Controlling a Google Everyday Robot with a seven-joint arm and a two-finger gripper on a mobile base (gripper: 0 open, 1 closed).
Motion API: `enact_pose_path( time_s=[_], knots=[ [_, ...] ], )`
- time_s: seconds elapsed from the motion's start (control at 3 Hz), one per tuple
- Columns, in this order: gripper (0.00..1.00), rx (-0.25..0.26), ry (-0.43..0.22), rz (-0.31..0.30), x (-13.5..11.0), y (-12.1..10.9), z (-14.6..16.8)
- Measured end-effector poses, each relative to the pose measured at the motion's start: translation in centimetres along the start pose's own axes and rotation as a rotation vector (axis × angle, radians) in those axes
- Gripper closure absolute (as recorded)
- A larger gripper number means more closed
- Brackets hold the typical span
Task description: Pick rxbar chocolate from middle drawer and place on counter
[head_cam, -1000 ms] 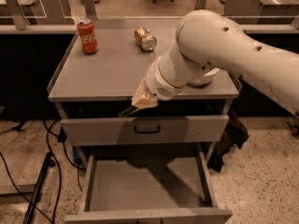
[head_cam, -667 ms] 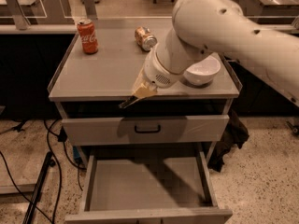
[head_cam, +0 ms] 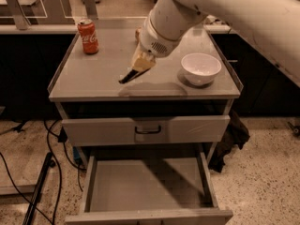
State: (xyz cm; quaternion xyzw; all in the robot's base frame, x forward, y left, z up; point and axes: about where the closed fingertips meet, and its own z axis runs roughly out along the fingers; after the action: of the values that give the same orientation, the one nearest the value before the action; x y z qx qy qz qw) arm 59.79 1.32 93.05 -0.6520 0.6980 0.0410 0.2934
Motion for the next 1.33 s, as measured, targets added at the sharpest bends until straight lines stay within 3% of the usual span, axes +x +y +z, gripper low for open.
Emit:
enact_pose_path(
  time_s=[0.33,0.67,1.33],
  knots=[
    [1.0,0.013,-0.015,-0.012,0.1,-1.7,0.7],
    [1.0,0.025,-0.08,-0.037,1.1,-2.3,2.8],
    [1.0,0.043,-0.218,-0.015,4.0,-1.5,6.8]
  ],
)
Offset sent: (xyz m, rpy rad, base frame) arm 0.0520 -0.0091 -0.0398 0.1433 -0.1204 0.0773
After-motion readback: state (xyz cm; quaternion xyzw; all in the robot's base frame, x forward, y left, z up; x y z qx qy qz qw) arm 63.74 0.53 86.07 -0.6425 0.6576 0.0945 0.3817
